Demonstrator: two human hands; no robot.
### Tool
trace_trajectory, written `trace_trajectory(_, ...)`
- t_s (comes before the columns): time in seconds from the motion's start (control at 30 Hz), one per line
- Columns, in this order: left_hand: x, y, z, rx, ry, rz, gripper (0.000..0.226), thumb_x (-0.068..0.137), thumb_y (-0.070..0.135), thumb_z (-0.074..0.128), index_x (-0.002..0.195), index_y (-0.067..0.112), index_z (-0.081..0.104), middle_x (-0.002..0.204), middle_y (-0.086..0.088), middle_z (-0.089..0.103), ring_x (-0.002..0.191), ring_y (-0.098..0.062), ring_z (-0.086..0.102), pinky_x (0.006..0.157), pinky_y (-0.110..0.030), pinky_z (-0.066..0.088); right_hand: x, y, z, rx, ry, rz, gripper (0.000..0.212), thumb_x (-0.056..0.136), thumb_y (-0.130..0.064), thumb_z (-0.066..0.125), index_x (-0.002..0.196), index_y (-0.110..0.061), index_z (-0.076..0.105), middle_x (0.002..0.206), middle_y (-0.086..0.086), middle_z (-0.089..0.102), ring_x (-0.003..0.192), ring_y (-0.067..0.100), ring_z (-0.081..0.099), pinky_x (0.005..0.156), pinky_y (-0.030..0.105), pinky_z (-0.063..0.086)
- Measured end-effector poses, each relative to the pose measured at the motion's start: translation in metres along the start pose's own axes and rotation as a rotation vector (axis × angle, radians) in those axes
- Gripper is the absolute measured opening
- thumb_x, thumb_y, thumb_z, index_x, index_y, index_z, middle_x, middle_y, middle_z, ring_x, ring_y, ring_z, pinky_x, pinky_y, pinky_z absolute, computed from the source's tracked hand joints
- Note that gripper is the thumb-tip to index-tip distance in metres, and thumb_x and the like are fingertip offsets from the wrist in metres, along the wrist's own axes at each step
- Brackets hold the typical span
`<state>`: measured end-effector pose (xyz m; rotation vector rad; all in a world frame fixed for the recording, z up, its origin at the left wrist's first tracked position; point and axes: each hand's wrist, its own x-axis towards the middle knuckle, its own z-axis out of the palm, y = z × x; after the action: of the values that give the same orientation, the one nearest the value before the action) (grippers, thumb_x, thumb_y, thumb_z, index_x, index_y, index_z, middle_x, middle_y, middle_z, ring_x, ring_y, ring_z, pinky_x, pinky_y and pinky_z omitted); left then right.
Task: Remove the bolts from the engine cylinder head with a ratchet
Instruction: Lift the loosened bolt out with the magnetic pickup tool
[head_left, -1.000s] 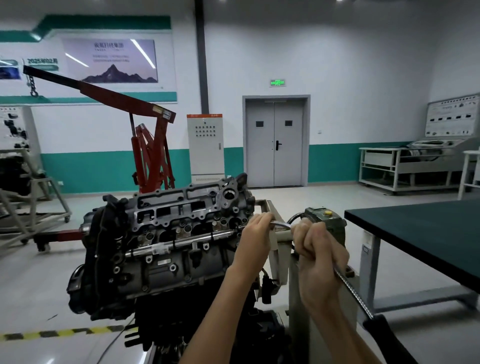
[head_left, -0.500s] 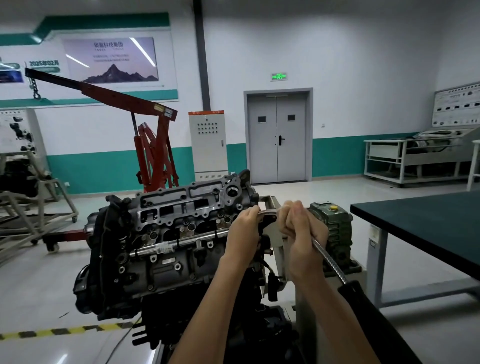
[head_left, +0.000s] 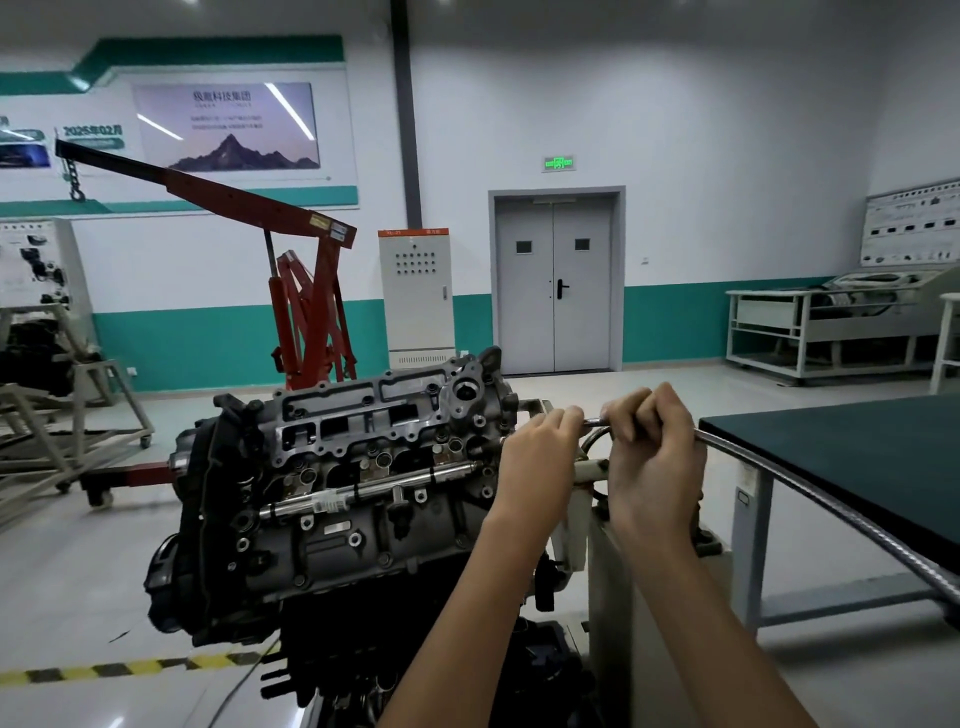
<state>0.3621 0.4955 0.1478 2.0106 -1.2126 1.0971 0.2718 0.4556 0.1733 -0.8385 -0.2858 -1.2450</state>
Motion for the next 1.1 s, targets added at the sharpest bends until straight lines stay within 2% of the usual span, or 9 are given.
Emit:
trace_trajectory(0.17, -0.001, 0.005, -0.003, -0.077, 0.027, 0.021, 0.003, 0.086, 0.007, 0.063, 0.089, 0.006, 0.061, 0.081, -0.007, 0.066, 0.077, -0.027, 0.062, 0.057, -0.035, 0.046, 0.006, 0.000, 0.002, 0.081, -0.022, 0.010, 0.045, 0.094, -0.007, 0.033, 0.051, -0.018, 0.027, 0.048, -0.005, 0.026, 0.050, 0.014, 0.025, 0.056, 0.026, 0.031)
trace_trajectory(0.23, -0.004, -0.001, -0.002, -0.154, 0.077, 0.005, 0.010, 0.090, 0.015, 0.062, 0.090, 0.006, 0.062, 0.085, -0.007, 0.067, 0.079, -0.026, 0.061, 0.060, -0.035, 0.047, 0.007, -0.005, 0.002, 0.072, -0.031, -0.008, 0.047, 0.094, -0.008, 0.035, 0.049, -0.020, 0.029, 0.047, -0.006, 0.025, 0.050, 0.014, 0.023, 0.056, 0.027, 0.028)
trace_trajectory(0.37, -0.016, -0.033, 0.004, -0.257, 0.012, -0.147, 0.026, 0.095, 0.024, 0.057, 0.113, 0.007, 0.063, 0.110, -0.007, 0.067, 0.104, -0.021, 0.059, 0.092, -0.032, 0.046, 0.012, -0.022, 0.004, 0.037, -0.043, -0.067, 0.041, 0.093, -0.013, 0.037, 0.055, -0.016, 0.024, 0.051, 0.000, 0.018, 0.053, 0.017, 0.020, 0.054, 0.026, 0.027)
trace_trajectory(0.47, -0.025, -0.063, 0.010, -0.255, -0.083, -0.267, 0.031, 0.098, 0.019, 0.052, 0.127, 0.009, 0.056, 0.124, -0.007, 0.061, 0.116, -0.019, 0.054, 0.101, -0.027, 0.040, 0.015, -0.036, 0.007, 0.049, -0.055, -0.090, 0.045, 0.095, -0.010, 0.036, 0.052, -0.017, 0.025, 0.052, 0.002, 0.017, 0.052, 0.017, 0.020, 0.054, 0.026, 0.028)
trace_trajectory(0.57, -0.026, -0.078, 0.014, -0.261, -0.103, -0.321, 0.029, 0.098, 0.014, 0.051, 0.126, 0.010, 0.059, 0.122, -0.008, 0.063, 0.113, -0.021, 0.056, 0.094, -0.022, 0.040, 0.015, -0.043, 0.009, 0.066, -0.072, -0.099, 0.049, 0.095, -0.011, 0.036, 0.048, -0.020, 0.032, 0.048, -0.004, 0.023, 0.050, 0.015, 0.024, 0.053, 0.024, 0.030)
trace_trajectory(0.67, -0.023, -0.084, 0.014, -0.292, -0.064, -0.308, 0.020, 0.097, 0.010, 0.052, 0.110, 0.006, 0.066, 0.104, -0.008, 0.067, 0.095, -0.020, 0.061, 0.078, -0.013, 0.039, 0.017, -0.051, 0.012, 0.078, -0.084, -0.110, 0.049, 0.095, -0.011, 0.036, 0.047, -0.020, 0.032, 0.047, -0.005, 0.023, 0.049, 0.014, 0.024, 0.053, 0.025, 0.030)
trace_trajectory(0.83, -0.012, -0.080, 0.003, -0.432, 0.103, -0.342, 0.018, 0.094, -0.001, 0.053, 0.079, 0.001, 0.062, 0.068, 0.010, 0.053, 0.060, 0.002, 0.051, 0.058, -0.005, 0.036, 0.020, -0.062, 0.013, 0.029, -0.153, -0.174, 0.046, 0.095, -0.011, 0.035, 0.050, -0.020, 0.028, 0.047, -0.006, 0.020, 0.048, 0.014, 0.022, 0.053, 0.027, 0.029)
trace_trajectory(0.97, -0.005, -0.111, -0.017, -0.445, 0.245, -0.744, 0.023, 0.098, 0.004, 0.047, 0.089, -0.007, 0.064, 0.066, -0.003, 0.054, 0.053, -0.012, 0.044, 0.043, -0.012, 0.037, 0.033, -0.080, 0.003, -0.088, -0.194, -0.371, 0.044, 0.095, -0.013, 0.034, 0.053, -0.025, 0.039, 0.045, -0.013, 0.032, 0.047, 0.011, 0.030, 0.056, 0.025, 0.036)
trace_trajectory(1.1, -0.001, -0.118, -0.056, -0.735, 0.155, -0.892, 0.025, 0.100, 0.021, 0.047, 0.098, 0.001, 0.062, 0.076, -0.009, 0.061, 0.067, -0.022, 0.057, 0.063, -0.035, 0.052, 0.051, -0.071, -0.008, -0.534, -0.194, -0.408, 0.041, 0.098, -0.028, 0.035, 0.057, -0.027, 0.042, 0.053, -0.009, 0.038, 0.052, 0.007, 0.037, 0.057, 0.015, 0.039)
